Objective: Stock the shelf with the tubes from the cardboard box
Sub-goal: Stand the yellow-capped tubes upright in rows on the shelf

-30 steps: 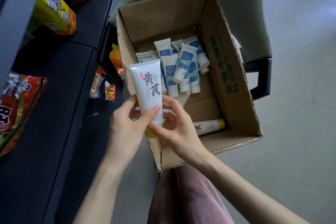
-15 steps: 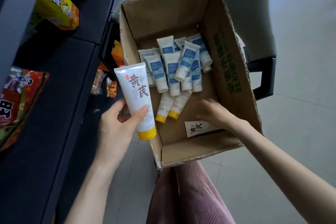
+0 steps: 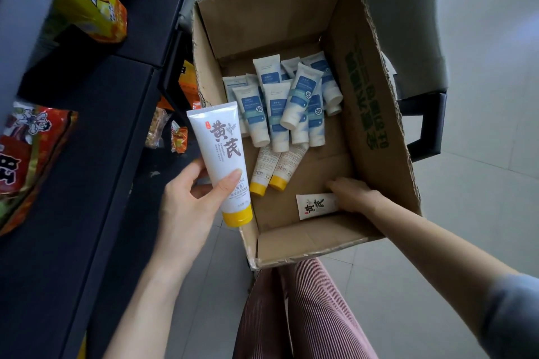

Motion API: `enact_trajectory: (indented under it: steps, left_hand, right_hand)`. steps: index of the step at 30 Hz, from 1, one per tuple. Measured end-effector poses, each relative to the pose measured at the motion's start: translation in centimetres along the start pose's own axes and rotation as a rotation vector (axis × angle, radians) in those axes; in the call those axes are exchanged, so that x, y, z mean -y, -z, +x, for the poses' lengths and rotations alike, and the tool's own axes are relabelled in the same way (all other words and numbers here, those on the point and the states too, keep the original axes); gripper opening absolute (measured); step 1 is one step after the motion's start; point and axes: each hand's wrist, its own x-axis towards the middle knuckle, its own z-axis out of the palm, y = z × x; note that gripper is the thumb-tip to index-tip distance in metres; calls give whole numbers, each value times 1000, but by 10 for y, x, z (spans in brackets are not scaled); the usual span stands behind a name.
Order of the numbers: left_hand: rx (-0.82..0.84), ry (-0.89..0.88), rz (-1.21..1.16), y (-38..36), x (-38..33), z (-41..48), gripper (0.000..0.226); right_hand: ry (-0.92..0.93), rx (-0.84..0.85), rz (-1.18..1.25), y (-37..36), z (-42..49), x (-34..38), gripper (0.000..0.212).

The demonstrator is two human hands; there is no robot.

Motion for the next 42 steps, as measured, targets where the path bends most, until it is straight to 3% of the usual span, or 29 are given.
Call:
enact_trajectory:
  steps: [6,14,22,26,30,42]
  left_hand:
    - [-4,0,-3,3,2,0,24]
    - [-41,-9,-18,10,1,-2,24]
    - [-68,-34,-54,17,-12,-17,26]
    - [-97,-65,-77,25,-26,-31,24]
    - [-145,-116,-118,38,-41,-46,30]
    - [-310,-288,-240,95,-77,-135,20]
  right_hand:
    - [61,-3,38,-4,3,-8,44]
    - [-33,-174,388,17,-4,-7,44]
    - [3,-311,691,36,-42,-9,39]
    - [131,-395,951,61,-79,7,35]
    - [323,-344,1239,89,-118,43,30]
    - [643,-243,1428,144,-239,153,28]
